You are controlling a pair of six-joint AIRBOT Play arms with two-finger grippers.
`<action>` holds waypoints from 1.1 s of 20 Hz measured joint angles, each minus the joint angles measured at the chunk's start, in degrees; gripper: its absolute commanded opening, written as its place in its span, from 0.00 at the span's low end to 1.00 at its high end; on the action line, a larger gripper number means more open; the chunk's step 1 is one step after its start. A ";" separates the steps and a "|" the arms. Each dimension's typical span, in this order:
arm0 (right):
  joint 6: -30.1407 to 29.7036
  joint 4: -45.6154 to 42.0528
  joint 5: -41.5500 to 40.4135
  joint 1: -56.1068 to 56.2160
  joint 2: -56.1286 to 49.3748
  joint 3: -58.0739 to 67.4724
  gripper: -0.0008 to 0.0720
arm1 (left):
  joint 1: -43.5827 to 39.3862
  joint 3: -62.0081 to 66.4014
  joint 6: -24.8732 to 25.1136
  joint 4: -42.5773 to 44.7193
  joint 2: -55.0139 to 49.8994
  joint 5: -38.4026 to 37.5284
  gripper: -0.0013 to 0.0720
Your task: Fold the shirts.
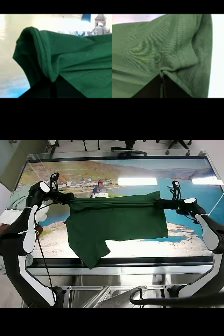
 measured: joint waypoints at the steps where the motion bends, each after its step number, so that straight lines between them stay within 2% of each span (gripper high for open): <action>1: 0.00 0.09 -0.37 0.00 0.17 -0.02 0.41 | -0.39 0.02 0.00 0.31 0.00 0.15 0.43; 2: 0.00 0.17 -0.35 -0.07 0.55 -0.02 0.44 | -0.63 0.02 -0.02 0.72 0.07 0.13 0.80; 3: 0.00 0.44 -0.20 -0.13 1.27 -0.02 0.44 | -0.79 0.02 -0.20 0.70 0.28 -0.26 0.83; 5: 0.00 0.02 1.75 -0.50 3.54 0.00 0.48 | -0.96 0.02 -0.22 0.20 1.51 -1.57 0.83; 6: 0.63 -0.83 2.78 -1.16 5.16 0.00 0.61 | -0.81 0.02 -0.22 -0.07 2.38 -2.29 0.83; 7: 1.81 -1.97 3.19 -2.16 6.84 0.02 0.66 | -0.24 0.02 -0.50 0.04 3.63 -3.32 0.83; 12: 11.69 -11.19 13.66 -10.75 14.14 -0.11 0.65 | 4.13 -3.30 -4.15 -0.17 11.69 -13.66 0.83; 17: 14.84 -16.48 25.59 -18.03 15.91 -3.91 0.65 | 5.73 -26.29 -6.73 -0.24 25.16 -19.15 0.83; 22: 15.21 -19.71 29.75 -19.82 14.27 -7.08 0.65 | 2.75 -54.12 -8.63 -5.73 39.19 -15.23 0.83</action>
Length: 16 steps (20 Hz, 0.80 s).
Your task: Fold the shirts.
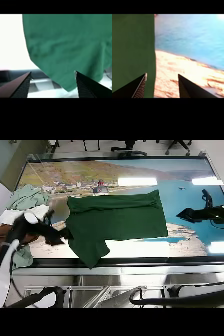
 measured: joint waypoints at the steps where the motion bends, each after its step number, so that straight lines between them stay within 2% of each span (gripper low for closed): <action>1: 0.00 -0.33 0.59 -0.07 -0.68 -0.22 0.65 | -0.90 -4.15 0.00 -1.86 1.99 1.46 0.83; 4: 0.00 -0.72 2.03 0.63 -3.13 -0.59 0.65 | -3.96 -14.27 -0.24 -6.38 6.43 8.72 0.83; 8: 0.00 -0.13 3.72 3.39 -6.49 -0.72 0.65 | -7.63 -19.96 -0.59 -12.63 7.08 16.46 0.82; 9: 0.00 0.22 4.15 4.13 -7.23 -0.70 0.65 | -8.24 -20.09 -0.61 -13.33 6.38 17.57 0.54; 10: 0.00 0.22 4.28 4.96 -7.87 -0.68 0.65 | -8.72 -19.91 -0.50 -13.18 5.57 18.88 0.16; 11: 0.00 0.35 4.61 5.57 -8.33 -0.68 0.65 | -9.03 -19.21 -0.24 -13.05 4.72 20.00 0.04; 14: -0.04 0.55 5.27 6.88 -9.16 -0.68 0.65 | -9.46 -15.43 0.98 -12.07 3.65 20.83 0.04; 16: -0.26 0.22 6.62 7.34 -9.44 -0.72 0.65 | -9.68 -11.96 1.44 -12.35 4.31 17.81 0.03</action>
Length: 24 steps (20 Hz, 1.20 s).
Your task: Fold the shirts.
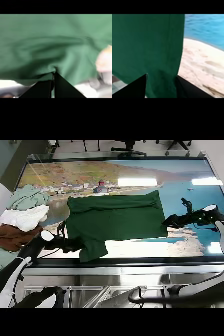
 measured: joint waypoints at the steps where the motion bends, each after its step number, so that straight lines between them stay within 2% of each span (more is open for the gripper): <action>1: 0.02 -0.04 1.33 0.15 -0.13 -0.07 0.64 | 0.00 1.79 0.09 0.98 0.70 -0.79 0.03; 4: 0.70 -2.19 4.33 0.37 -0.39 -0.20 0.11 | -0.07 5.90 -0.44 3.54 4.28 -5.77 0.04; 5: 0.74 -2.78 5.07 0.42 -0.42 -0.24 0.05 | -0.04 6.78 -0.63 4.33 5.95 -6.78 0.04; 9: 4.48 -4.87 7.61 0.42 1.22 -0.20 0.05 | -0.02 8.26 -2.27 7.69 13.14 -13.05 0.03; 14: 15.63 -16.31 9.88 0.35 7.89 -0.50 0.05 | -0.04 8.68 -7.02 16.98 22.71 -24.46 0.03; 17: 19.21 -18.82 10.75 0.42 11.34 -1.05 0.05 | -0.33 8.68 -8.41 19.91 26.40 -25.86 0.03; 20: 18.67 -14.71 9.79 0.42 13.84 -1.22 0.05 | -0.96 9.42 -8.68 21.92 26.84 -22.93 0.03; 24: 11.37 0.02 4.07 0.44 15.02 -0.79 0.05 | -1.29 15.41 -7.21 23.02 19.32 -17.09 0.03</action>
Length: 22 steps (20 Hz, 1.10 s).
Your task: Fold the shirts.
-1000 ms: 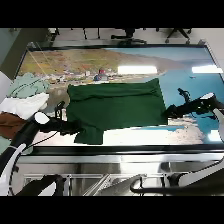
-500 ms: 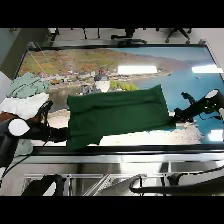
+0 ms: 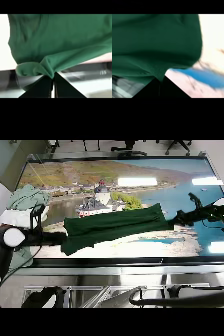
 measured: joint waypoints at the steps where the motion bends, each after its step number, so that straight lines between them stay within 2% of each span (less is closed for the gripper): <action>1: -2.12 4.15 -1.99 0.02 -0.24 0.09 0.05 | -0.02 1.92 0.57 0.02 -2.78 0.98 0.04; 6: -10.78 15.21 -10.56 0.50 -5.99 0.22 0.05 | -0.07 11.74 2.71 0.00 -19.06 7.54 0.04; 11: -15.80 19.06 -13.22 1.05 -13.75 0.24 0.07 | -0.07 20.31 3.34 -0.07 -33.83 11.10 0.04; 12: -16.68 19.34 -13.29 1.07 -14.45 0.37 0.26 | -0.02 21.70 3.37 -0.07 -36.13 11.10 0.16; 13: -17.57 19.54 -13.44 1.05 -14.84 0.76 0.45 | 0.07 23.17 3.56 -0.07 -38.05 10.99 0.68; 14: -18.45 19.63 -13.40 0.90 -14.93 1.42 0.49 | 0.22 24.96 3.56 -0.15 -39.87 10.38 0.98; 15: -19.10 19.91 -13.35 0.63 -14.82 2.32 0.58 | 0.35 26.77 3.54 -0.15 -41.33 9.53 0.98; 16: -19.74 19.52 -13.35 0.33 -14.56 3.52 0.72 | 0.52 28.81 3.56 -0.15 -42.58 8.57 0.98; 17: -20.11 18.58 -13.35 0.13 -14.32 4.81 0.81 | 0.79 30.88 3.61 -0.17 -43.45 7.58 0.98; 18: -20.46 17.18 -13.38 -0.04 -14.12 6.21 0.85 | 1.09 32.87 3.72 -0.17 -44.00 6.80 0.98; 22: -21.03 12.87 -14.38 0.11 -14.71 8.90 0.85 | 2.32 40.68 3.28 -0.46 -45.07 2.25 0.98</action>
